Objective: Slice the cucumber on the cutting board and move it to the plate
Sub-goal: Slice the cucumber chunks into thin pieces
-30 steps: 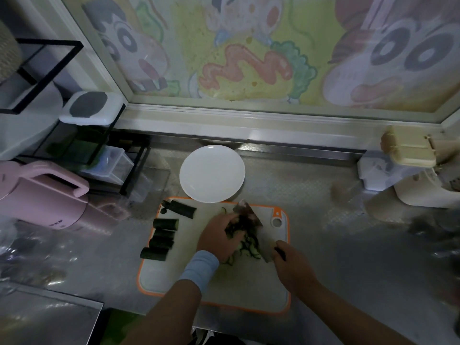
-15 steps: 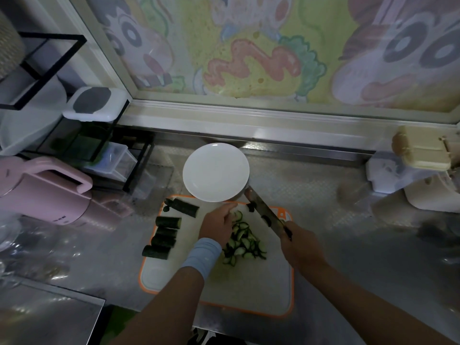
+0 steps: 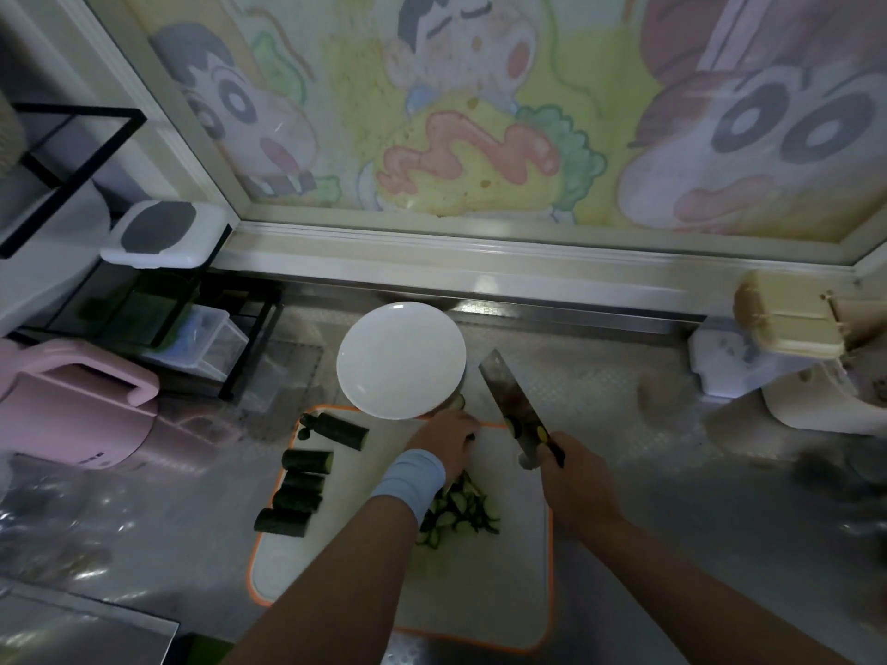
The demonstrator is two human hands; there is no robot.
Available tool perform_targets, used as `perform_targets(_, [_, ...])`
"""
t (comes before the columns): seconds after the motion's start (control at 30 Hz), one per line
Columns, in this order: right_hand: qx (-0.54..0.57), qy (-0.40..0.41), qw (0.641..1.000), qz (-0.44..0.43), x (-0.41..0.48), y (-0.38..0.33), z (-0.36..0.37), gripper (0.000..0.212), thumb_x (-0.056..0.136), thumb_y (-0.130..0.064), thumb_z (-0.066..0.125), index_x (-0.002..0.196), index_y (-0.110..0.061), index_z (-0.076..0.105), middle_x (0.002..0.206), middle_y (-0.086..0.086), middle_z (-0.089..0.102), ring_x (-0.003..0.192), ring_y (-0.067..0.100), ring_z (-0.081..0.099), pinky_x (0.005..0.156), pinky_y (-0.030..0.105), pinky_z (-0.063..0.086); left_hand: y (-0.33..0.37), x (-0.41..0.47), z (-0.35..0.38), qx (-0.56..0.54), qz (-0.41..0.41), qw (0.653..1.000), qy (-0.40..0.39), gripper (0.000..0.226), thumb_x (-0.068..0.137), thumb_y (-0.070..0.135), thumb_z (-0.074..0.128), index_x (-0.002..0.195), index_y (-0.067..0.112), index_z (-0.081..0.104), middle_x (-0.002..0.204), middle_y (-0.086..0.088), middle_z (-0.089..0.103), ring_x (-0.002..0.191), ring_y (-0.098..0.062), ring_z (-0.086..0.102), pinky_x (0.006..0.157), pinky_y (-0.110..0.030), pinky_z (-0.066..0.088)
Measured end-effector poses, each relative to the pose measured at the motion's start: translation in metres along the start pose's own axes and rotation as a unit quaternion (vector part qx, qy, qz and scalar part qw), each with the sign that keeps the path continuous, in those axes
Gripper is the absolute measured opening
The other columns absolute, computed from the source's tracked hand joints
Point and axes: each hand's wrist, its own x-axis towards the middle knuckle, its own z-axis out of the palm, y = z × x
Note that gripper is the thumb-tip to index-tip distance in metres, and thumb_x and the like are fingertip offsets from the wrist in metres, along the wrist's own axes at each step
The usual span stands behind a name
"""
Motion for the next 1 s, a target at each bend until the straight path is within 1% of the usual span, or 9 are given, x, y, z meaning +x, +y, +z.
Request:
perform_targets(0.1, [-0.011,-0.012,1.000,-0.005,0.002,0.000,0.003,0.016,0.094,-0.028,0.049,0.083,-0.029,0.061,0.067,-0.007,0.061,0.058,0.011,0.056,0.054,0.029,0.042,-0.004,-0.009,0.002,0.026,-0.012,0.999,-0.019,0.026,0.093,0.013,0.044,0.097,0.010,0.069,0.107,-0.006,0.062,0.092,-0.019,0.053,0.086,-0.032,0.045])
perform_targets(0.2, [-0.016,-0.028,0.999,-0.024,-0.001,-0.003,0.009,0.014,0.095,-0.027,0.050,0.083,-0.029,0.057,0.063,-0.006,0.056,0.056,0.008,0.053,0.051,0.025,0.039,-0.008,-0.021,0.002,-0.003,-0.023,0.997,0.074,0.030,0.097,0.016,0.041,0.118,0.015,0.062,0.123,-0.003,0.056,0.110,-0.019,0.048,0.098,-0.029,0.039])
perform_targets(0.3, [-0.005,-0.046,0.999,-0.019,-0.004,-0.007,0.016,0.019,0.096,-0.027,0.051,0.080,-0.020,0.059,0.062,-0.005,0.053,0.059,0.011,0.053,0.052,0.025,0.036,0.003,-0.029,0.000,-0.038,0.061,0.982,0.176,0.037,0.093,0.006,0.044,0.127,0.014,0.056,0.132,-0.007,0.050,0.120,-0.022,0.044,0.104,-0.032,0.037])
perform_targets(0.37, [0.014,-0.066,0.998,-0.019,-0.008,-0.012,0.020,0.024,0.097,-0.026,0.050,0.075,-0.019,0.057,0.061,-0.002,0.052,0.060,0.017,0.053,0.052,0.027,0.033,0.013,-0.034,0.003,-0.020,0.125,0.976,0.176,0.041,0.092,0.006,0.041,0.131,0.014,0.053,0.139,-0.008,0.045,0.125,-0.022,0.040,0.106,-0.028,0.032])
perform_targets(0.43, [0.037,-0.079,0.996,-0.016,-0.012,-0.018,0.021,0.025,0.098,-0.025,0.049,0.074,-0.022,0.058,0.063,-0.004,0.054,0.060,0.015,0.052,0.051,0.025,0.032,0.016,-0.044,0.011,-0.023,0.123,0.979,0.162,0.040,0.094,0.012,0.038,0.131,0.014,0.054,0.139,-0.007,0.045,0.125,-0.022,0.041,0.105,-0.025,0.031])
perform_targets(0.6, [0.016,-0.050,0.998,-0.020,-0.023,-0.025,0.020,0.020,0.097,-0.025,0.048,0.088,-0.016,0.063,0.078,0.000,0.059,0.077,0.021,0.056,0.063,0.030,0.039,-0.002,-0.073,0.024,0.024,0.101,0.986,0.132,0.034,0.078,0.001,0.059,0.111,0.006,0.067,0.114,-0.012,0.062,0.101,-0.032,0.058,0.088,-0.042,0.052])
perform_targets(0.73, [-0.018,-0.036,0.998,-0.056,-0.037,-0.033,0.019,0.022,0.097,-0.027,0.048,0.079,-0.016,0.056,0.068,-0.003,0.052,0.067,0.019,0.050,0.051,0.020,0.030,0.007,-0.080,0.014,0.037,0.114,0.980,0.157,0.032,0.079,0.012,0.055,0.109,0.011,0.067,0.113,-0.008,0.061,0.100,-0.028,0.056,0.090,-0.036,0.050])
perform_targets(0.83, [-0.052,-0.044,0.994,-0.090,-0.045,-0.045,0.020,0.024,0.097,-0.033,0.047,0.080,-0.018,0.054,0.065,-0.001,0.052,0.065,0.020,0.052,0.054,0.029,0.036,0.005,-0.091,-0.004,0.006,0.030,0.977,0.211,0.029,0.076,0.006,0.058,0.100,0.015,0.070,0.107,-0.007,0.062,0.097,-0.027,0.055,0.088,-0.034,0.048])
perform_targets(1.0, [-0.060,-0.101,0.982,-0.145,-0.058,-0.069,0.046,0.017,0.097,-0.034,0.045,0.086,-0.024,0.054,0.071,-0.002,0.058,0.073,0.024,0.057,0.063,0.036,0.043,-0.054,-0.137,-0.024,-0.054,-0.211,0.941,0.259,0.038,0.078,-0.006,0.046,0.099,0.021,0.064,0.111,-0.002,0.058,0.104,-0.023,0.054,0.089,-0.028,0.043])
